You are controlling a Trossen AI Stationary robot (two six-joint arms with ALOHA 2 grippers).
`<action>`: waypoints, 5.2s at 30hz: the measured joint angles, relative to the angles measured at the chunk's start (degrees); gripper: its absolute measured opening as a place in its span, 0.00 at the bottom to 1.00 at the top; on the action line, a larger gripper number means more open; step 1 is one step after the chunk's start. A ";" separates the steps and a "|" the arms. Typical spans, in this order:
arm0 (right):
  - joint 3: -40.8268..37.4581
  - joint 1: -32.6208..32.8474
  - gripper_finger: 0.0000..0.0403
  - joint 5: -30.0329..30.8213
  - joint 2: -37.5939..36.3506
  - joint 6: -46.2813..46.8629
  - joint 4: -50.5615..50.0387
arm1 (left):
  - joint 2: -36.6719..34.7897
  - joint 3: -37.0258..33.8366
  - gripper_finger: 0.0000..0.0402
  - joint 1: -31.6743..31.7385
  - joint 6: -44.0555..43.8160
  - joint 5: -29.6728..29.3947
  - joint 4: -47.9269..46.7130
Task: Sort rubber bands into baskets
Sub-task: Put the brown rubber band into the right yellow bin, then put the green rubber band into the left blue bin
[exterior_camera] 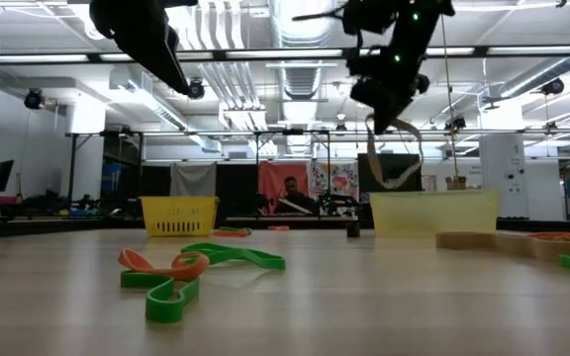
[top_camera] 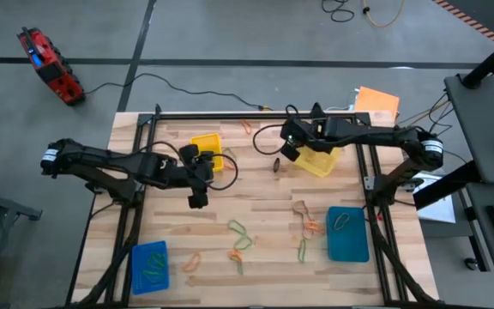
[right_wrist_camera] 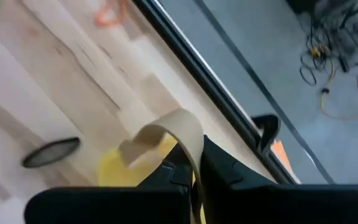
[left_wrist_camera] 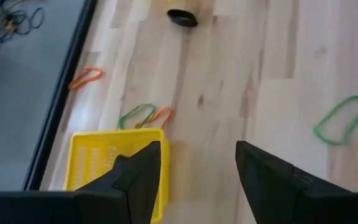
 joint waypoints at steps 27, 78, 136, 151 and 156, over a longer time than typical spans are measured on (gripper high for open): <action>-9.15 -5.89 0.42 -5.00 -0.83 9.06 -0.86 | -6.55 -3.10 0.48 -12.91 -10.47 -8.03 -0.14; -5.74 27.49 0.51 -15.10 -1.11 14.55 5.47 | 11.50 -28.35 0.48 -12.58 4.39 4.65 57.86; -8.56 27.80 0.51 -14.42 -1.14 13.92 9.17 | -3.17 -21.36 0.00 -14.07 -8.64 22.48 24.27; -9.75 27.80 0.51 -13.37 -1.14 13.90 11.24 | -1.85 -6.93 0.00 -35.29 -39.00 36.78 -11.74; -10.13 27.79 0.51 -13.37 -1.14 13.90 11.73 | -1.85 -7.61 0.00 -39.36 -50.69 41.47 -12.01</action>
